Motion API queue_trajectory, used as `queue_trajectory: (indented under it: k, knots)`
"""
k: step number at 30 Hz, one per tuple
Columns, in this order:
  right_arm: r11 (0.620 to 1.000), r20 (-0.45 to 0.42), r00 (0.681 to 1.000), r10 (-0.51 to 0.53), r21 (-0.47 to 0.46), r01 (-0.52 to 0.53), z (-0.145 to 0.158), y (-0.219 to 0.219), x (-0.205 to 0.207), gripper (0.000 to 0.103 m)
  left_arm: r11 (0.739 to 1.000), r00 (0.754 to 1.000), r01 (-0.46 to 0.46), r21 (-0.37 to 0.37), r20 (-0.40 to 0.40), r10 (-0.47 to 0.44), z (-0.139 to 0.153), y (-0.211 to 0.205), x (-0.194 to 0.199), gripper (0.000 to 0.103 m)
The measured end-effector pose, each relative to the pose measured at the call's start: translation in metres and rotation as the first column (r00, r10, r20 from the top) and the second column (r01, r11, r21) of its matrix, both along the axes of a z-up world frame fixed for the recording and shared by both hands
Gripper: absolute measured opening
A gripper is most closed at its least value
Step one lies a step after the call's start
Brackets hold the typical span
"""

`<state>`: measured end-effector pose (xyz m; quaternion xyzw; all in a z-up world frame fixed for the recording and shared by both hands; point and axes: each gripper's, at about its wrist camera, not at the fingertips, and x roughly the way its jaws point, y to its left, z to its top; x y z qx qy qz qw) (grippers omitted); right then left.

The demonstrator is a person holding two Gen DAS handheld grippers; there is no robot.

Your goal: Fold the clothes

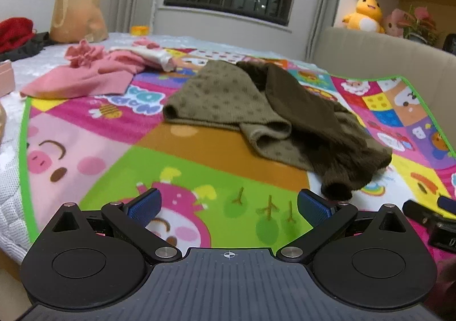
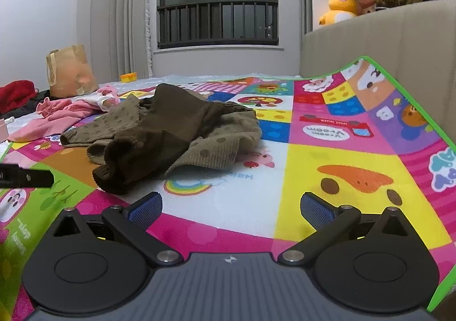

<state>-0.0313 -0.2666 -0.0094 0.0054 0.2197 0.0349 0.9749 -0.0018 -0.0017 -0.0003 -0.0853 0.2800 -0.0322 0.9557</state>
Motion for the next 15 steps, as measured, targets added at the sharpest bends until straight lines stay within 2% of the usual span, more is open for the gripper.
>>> queue_trajectory:
  k: [6, 7, 15]
  knots:
    - [1.0, 0.004, 1.0, -0.003, 0.01, 0.003, 0.0, 0.0, -0.001, 0.103, 0.996, 1.0, 0.012, 0.093, 0.025, -0.014, -0.002, -0.01, -0.01, 0.103]
    - [1.0, 0.004, 1.0, -0.004, 0.011, 0.004, 0.0, 0.0, -0.001, 0.103, 0.994, 1.0, 0.017, 0.109, 0.009, -0.018, -0.006, -0.015, -0.007, 0.103]
    - [0.998, -0.02, 1.0, 0.0, 0.066, 0.001, -0.002, -0.011, 0.005, 0.103, 0.995, 0.999, 0.03, 0.098, -0.024, -0.028, -0.007, -0.017, -0.001, 0.103]
